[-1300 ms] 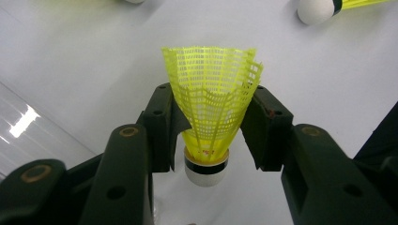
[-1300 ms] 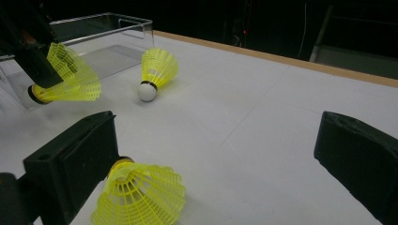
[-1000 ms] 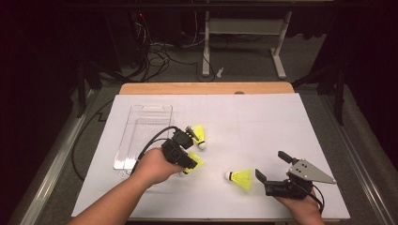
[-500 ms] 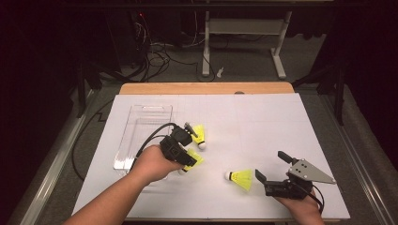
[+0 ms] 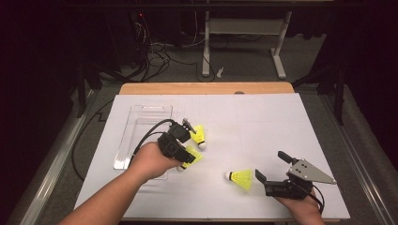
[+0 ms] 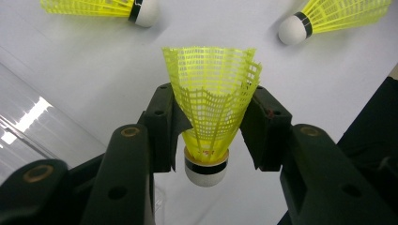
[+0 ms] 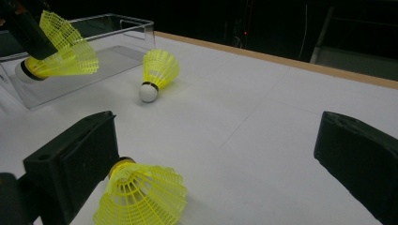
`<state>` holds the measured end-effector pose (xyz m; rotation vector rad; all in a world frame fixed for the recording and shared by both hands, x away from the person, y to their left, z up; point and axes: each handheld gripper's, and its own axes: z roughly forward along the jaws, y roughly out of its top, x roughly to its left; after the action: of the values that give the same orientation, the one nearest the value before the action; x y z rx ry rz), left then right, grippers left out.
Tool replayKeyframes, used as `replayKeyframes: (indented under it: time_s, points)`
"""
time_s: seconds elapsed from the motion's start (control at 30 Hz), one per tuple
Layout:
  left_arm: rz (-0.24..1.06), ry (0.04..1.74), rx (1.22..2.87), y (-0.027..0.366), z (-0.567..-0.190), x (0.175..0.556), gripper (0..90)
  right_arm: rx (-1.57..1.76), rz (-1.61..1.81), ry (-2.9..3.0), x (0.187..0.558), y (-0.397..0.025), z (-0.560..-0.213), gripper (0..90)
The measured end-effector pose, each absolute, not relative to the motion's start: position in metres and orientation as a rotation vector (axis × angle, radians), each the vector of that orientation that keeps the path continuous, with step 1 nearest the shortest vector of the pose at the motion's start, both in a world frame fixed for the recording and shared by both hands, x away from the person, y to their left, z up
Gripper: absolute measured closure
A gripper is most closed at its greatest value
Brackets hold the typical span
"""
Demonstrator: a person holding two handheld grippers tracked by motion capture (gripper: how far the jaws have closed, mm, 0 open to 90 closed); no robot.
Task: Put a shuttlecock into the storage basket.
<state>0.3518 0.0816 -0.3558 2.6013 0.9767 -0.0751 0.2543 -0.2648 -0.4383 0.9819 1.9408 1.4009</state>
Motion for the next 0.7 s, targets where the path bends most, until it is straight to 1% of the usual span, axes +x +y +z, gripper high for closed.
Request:
replayKeyframes:
  time_s: [0.47, 0.7]
  points:
    - [-0.075, 0.976, 2.598, 0.083, -0.344, 0.353, 59.7, 0.986, 1.400, 1.942, 0.254, -0.265, -0.438, 0.5]
    - [-0.037, 0.966, 2.613, 0.081, -0.336, 0.353, 59.5, 0.984, 1.402, 1.941, 0.254, -0.265, -0.438, 0.5]
